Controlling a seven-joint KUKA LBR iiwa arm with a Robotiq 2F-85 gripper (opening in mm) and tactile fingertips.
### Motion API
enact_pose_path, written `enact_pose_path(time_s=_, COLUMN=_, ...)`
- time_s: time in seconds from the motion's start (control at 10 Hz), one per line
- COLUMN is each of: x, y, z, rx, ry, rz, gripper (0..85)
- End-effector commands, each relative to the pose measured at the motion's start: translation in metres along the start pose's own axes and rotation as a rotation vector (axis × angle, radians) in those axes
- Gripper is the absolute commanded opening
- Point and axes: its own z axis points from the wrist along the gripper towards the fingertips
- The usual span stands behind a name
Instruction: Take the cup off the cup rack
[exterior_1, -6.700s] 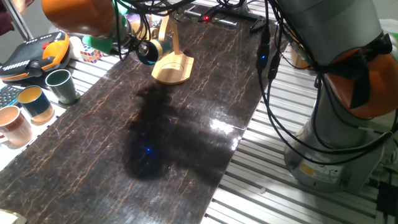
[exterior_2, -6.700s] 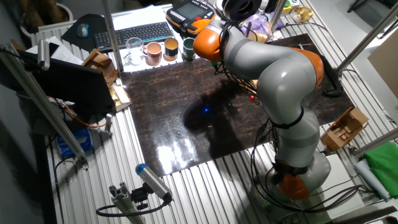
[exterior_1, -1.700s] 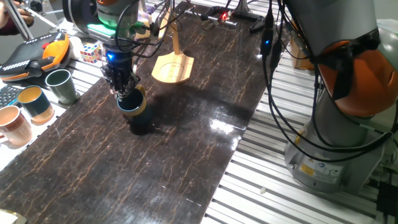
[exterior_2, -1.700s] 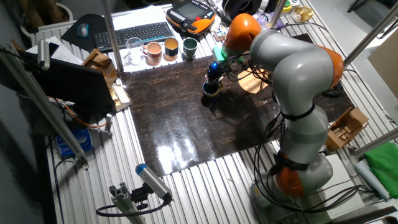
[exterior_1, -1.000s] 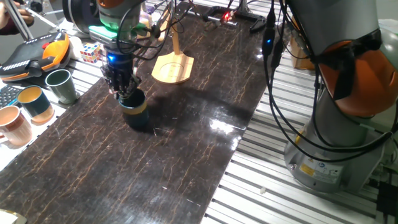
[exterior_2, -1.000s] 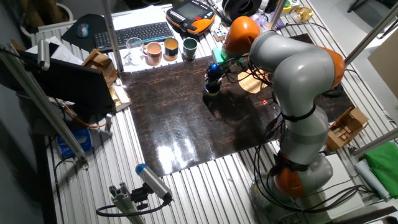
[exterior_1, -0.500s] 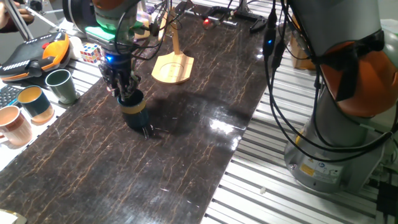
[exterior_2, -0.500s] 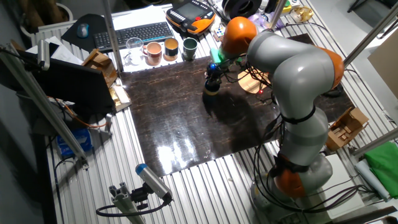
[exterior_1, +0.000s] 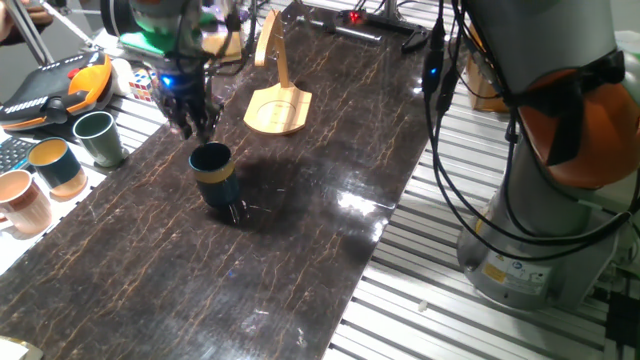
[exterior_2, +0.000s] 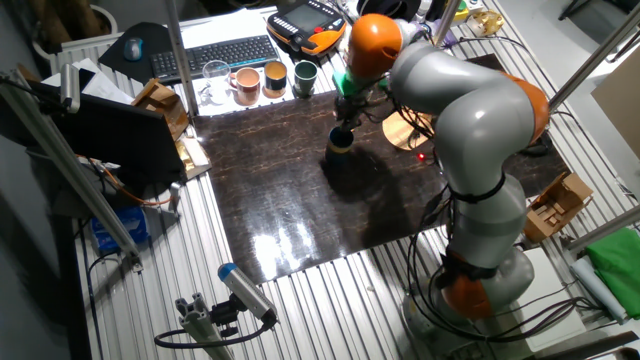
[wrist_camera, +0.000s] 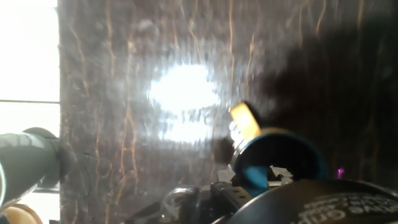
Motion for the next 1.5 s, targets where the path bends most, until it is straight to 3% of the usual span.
enact_pose_path(time_s=0.0, x=-0.003, y=-0.002, z=-0.008, rx=0.002, ry=-0.018, rz=-0.027, gripper=30.7)
enact_pose_path(time_s=0.3, x=-0.020, y=-0.020, z=-0.039, rx=0.005, ry=-0.005, rz=-0.129, gripper=19.3)
enact_pose_path(time_s=0.6, x=-0.039, y=-0.032, z=-0.053, rx=0.021, ry=-0.012, rz=-0.218, gripper=1.0)
enact_pose_path(time_s=0.8, x=-0.045, y=-0.040, z=-0.055, rx=0.022, ry=-0.007, rz=-0.249, gripper=1.0)
enact_pose_path(time_s=1.0, x=-0.046, y=-0.051, z=-0.058, rx=0.038, ry=-0.025, rz=-0.295, gripper=1.0)
enact_pose_path(time_s=1.4, x=-0.044, y=-0.068, z=-0.064, rx=0.039, ry=-0.031, rz=-0.377, gripper=1.0)
